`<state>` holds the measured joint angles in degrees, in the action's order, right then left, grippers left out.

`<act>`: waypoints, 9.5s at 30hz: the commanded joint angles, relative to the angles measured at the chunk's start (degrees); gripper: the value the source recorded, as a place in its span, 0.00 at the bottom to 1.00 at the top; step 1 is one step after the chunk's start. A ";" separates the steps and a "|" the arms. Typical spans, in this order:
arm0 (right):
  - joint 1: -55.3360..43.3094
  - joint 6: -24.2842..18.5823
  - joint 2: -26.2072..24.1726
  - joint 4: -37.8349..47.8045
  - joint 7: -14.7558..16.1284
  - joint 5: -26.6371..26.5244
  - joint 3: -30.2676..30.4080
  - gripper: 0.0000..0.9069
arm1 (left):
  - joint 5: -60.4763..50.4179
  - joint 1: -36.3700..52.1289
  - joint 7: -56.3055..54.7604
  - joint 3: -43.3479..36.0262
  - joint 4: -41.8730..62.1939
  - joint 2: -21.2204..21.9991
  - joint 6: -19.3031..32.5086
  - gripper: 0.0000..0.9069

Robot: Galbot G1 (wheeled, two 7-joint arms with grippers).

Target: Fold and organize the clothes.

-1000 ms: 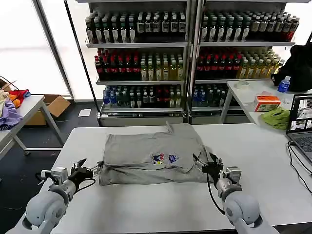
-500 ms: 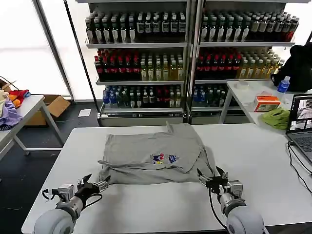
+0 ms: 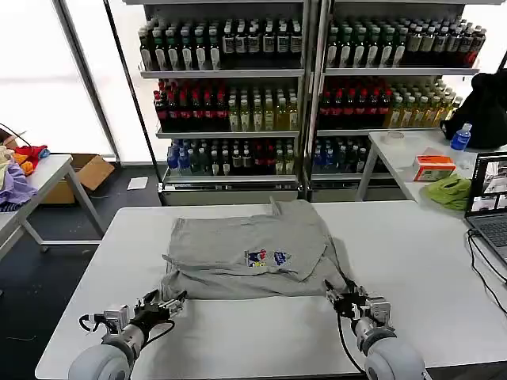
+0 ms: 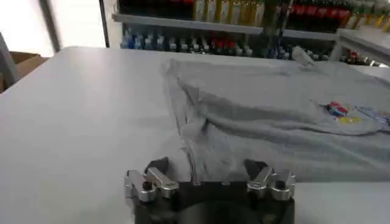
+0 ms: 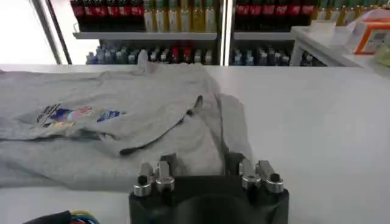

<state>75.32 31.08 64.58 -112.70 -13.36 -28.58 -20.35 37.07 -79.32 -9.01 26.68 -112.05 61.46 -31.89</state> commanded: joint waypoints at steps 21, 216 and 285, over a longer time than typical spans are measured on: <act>3.01 0.04 -3.08 -1.72 2.51 -4.15 -2.43 0.00 | 1.07 -2.41 0.86 2.72 -0.17 -1.06 0.10 0.04; -6.42 2.10 -5.01 -0.07 21.85 -16.70 -10.22 0.00 | 6.82 5.97 16.59 1.99 3.63 -12.17 7.29 0.01; 17.25 -27.71 -1.01 -5.71 18.34 -4.83 -19.16 1.00 | -14.37 -13.09 0.22 3.71 -3.77 11.04 15.26 0.83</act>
<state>92.10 6.01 63.28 -119.06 7.07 -31.72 -39.46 26.14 -94.45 -7.40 32.91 -121.06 67.82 -18.46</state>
